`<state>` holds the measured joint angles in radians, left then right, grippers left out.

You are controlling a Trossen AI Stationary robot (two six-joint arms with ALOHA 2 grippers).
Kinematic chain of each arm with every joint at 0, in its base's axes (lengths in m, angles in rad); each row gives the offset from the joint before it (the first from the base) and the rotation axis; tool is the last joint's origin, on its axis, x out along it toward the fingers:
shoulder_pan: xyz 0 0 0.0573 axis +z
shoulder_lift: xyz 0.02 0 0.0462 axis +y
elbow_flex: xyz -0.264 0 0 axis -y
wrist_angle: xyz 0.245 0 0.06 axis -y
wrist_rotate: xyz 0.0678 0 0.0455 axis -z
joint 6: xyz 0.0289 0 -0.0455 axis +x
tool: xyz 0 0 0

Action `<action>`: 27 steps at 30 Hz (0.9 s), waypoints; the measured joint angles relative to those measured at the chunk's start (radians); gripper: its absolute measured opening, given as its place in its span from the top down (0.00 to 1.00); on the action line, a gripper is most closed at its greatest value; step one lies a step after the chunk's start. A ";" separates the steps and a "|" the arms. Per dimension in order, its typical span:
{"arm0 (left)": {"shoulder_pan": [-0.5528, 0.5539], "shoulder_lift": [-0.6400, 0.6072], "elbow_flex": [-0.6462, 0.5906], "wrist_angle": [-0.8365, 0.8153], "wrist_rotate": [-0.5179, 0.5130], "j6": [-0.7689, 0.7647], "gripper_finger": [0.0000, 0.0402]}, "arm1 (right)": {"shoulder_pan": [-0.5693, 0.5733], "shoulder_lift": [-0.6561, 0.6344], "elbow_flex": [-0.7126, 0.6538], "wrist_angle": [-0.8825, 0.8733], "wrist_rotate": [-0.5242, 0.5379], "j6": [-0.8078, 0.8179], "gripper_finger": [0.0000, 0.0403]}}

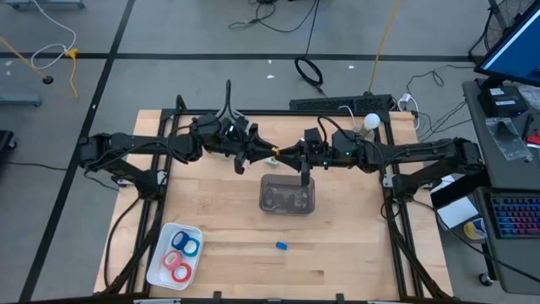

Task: Pick and place Stapler, Stapler remover, tape
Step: Put the small yellow stapler into the gray bin

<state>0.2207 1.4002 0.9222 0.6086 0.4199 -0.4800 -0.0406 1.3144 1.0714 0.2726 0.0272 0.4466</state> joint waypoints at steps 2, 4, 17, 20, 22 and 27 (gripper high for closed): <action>0.000 0.000 0.000 0.000 -0.002 0.005 0.83 | 0.000 0.000 0.000 0.000 -0.001 -0.012 0.83; 0.004 0.001 0.000 0.000 -0.002 0.004 0.83 | 0.000 0.000 0.000 -0.001 -0.001 -0.016 0.79; 0.095 -0.001 0.000 -0.107 0.026 0.015 0.83 | 0.000 -0.001 0.001 -0.249 -0.010 0.029 0.53; 0.141 -0.015 0.000 -0.250 -0.004 0.058 0.83 | 0.000 -0.009 0.001 -0.300 -0.038 0.038 0.52; 0.179 -0.025 0.000 -0.386 -0.070 0.080 0.83 | 0.000 -0.013 0.001 -0.328 -0.052 0.041 0.51; 0.275 -0.036 0.000 -0.643 -0.378 0.151 0.83 | 0.000 -0.022 0.001 -0.367 -0.055 0.036 0.53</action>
<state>0.4956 1.3640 0.9218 -0.0347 0.0417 -0.3294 -0.0406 1.2926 1.0721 -0.0948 -0.0282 0.4824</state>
